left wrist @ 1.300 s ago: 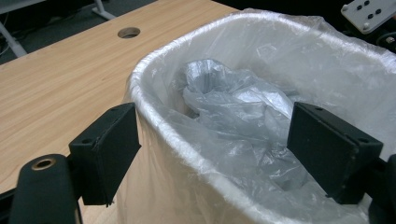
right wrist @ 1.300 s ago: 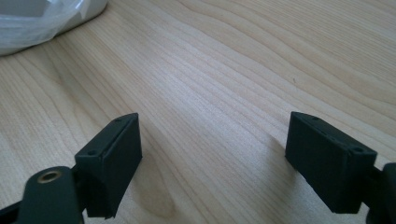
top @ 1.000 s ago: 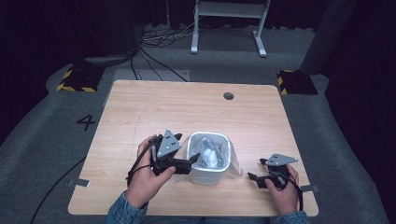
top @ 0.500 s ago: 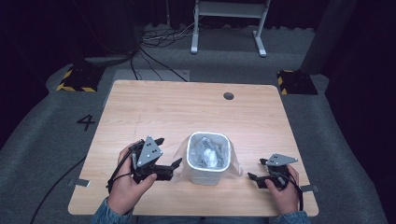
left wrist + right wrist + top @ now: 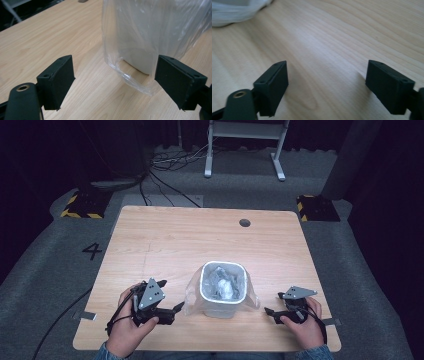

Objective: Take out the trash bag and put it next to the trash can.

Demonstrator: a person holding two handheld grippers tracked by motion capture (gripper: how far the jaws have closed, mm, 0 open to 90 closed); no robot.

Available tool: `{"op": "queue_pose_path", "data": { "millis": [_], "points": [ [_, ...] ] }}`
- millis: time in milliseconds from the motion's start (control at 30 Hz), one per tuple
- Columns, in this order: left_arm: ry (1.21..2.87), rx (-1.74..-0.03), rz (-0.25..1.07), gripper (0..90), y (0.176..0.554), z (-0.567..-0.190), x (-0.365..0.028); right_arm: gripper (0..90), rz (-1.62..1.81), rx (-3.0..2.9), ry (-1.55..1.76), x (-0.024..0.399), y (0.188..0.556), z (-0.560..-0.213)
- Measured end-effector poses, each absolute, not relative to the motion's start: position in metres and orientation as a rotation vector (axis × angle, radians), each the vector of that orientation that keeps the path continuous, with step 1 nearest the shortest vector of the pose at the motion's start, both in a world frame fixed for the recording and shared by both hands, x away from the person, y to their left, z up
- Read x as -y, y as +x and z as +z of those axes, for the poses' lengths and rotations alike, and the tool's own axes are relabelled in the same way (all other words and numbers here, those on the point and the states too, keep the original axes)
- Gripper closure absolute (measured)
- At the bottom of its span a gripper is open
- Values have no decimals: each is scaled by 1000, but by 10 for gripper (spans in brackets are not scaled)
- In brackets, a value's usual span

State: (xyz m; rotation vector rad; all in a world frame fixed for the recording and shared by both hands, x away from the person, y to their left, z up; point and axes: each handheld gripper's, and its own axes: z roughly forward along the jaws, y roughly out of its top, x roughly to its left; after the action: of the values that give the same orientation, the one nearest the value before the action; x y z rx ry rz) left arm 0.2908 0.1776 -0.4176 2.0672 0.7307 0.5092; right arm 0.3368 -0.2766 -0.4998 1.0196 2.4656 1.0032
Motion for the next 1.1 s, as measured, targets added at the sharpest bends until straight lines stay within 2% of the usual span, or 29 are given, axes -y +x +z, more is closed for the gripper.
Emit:
{"op": "queue_pose_path", "data": {
  "millis": [300,467,700,867,1000,1100],
  "points": [
    [2115,-752,457,156,299,-445,-175,187,1098,-2518,903,257,321,-484],
    [2145,-754,387,158,305,-464,-168,182,1183,-2536,875,252,323,-487],
    [2182,-720,369,163,303,-475,-159,178,1209,-2551,828,239,320,-485],
    [2177,-670,334,170,298,-473,-152,294,1264,-2592,751,225,315,-479],
    [2200,-629,300,172,296,-475,-144,447,1294,-2597,721,221,313,-474],
    [2204,-621,312,194,296,-477,-139,502,1315,-2603,730,221,316,-475]
  ]
}}
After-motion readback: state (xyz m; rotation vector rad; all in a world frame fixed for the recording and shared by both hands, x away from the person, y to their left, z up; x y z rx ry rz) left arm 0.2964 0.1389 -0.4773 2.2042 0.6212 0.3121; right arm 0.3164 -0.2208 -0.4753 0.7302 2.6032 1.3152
